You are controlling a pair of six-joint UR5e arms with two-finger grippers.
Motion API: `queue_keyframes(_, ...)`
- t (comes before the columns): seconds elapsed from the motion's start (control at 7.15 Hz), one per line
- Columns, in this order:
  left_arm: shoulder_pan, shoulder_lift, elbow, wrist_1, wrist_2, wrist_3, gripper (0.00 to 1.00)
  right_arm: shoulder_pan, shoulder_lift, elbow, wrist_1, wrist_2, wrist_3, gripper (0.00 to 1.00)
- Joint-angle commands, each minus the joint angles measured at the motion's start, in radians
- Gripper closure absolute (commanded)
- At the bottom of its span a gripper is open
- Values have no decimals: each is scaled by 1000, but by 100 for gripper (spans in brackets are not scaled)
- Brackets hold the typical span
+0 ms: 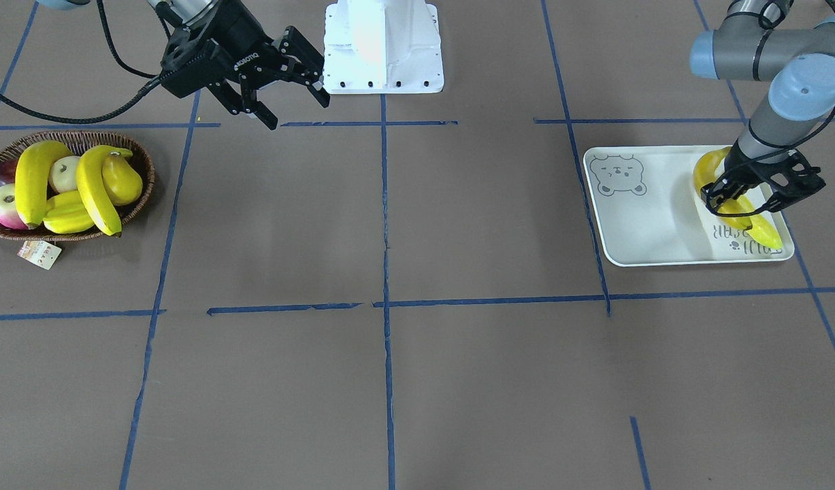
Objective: Transfer all bananas from basket to plate
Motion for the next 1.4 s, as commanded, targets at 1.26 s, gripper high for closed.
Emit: queue_keyframes(1.26,79,-195,-258,-51,-12,-256,0,231,-591,110,15,57,-448,0)
